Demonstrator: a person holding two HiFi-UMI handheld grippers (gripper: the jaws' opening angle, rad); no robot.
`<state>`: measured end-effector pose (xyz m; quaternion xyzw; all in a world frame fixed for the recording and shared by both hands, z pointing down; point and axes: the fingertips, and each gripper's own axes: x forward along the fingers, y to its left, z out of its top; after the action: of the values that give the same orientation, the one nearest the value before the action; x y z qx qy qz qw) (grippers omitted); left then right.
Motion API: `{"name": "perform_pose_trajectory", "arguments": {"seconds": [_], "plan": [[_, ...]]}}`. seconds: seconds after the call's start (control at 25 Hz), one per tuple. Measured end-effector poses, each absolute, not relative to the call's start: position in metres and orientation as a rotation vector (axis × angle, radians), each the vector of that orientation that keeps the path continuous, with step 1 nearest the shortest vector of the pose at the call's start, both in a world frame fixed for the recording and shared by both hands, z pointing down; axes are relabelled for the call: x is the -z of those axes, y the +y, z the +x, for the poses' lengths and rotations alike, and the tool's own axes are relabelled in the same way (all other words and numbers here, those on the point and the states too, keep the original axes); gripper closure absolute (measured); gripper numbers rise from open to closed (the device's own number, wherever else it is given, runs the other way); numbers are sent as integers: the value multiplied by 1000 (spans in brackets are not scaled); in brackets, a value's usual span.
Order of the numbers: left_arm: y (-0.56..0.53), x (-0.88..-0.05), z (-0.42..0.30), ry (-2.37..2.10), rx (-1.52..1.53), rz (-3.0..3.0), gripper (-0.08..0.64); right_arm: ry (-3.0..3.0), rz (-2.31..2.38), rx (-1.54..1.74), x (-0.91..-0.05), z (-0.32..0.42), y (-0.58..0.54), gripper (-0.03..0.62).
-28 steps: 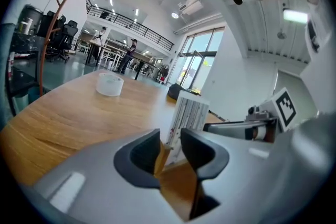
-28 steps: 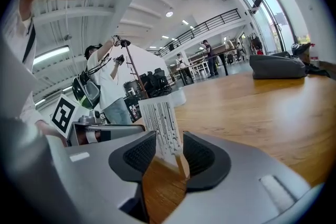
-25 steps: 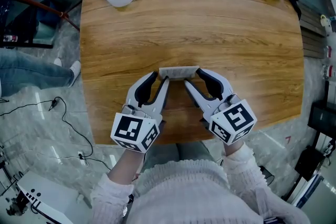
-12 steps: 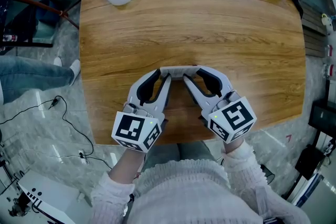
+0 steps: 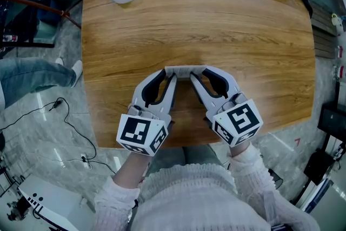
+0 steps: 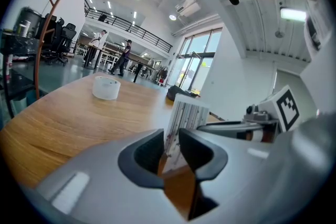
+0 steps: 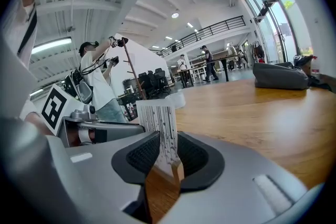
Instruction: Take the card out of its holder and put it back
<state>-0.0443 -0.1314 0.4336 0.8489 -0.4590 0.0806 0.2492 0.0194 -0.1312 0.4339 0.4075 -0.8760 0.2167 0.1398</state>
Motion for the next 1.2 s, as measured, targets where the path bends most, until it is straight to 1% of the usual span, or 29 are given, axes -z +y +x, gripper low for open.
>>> {"name": "perform_pose_trajectory", "arguments": {"seconds": [0.64, 1.2], "plan": [[-132, -414, -42, -1245, -188, 2371, 469, -2558, 1197, -590, -415, 22, -131, 496], [-129, -371, -41, -1263, -158, 2451, 472, -2605, 1226, -503, -373, 23, -128, 495]]}}
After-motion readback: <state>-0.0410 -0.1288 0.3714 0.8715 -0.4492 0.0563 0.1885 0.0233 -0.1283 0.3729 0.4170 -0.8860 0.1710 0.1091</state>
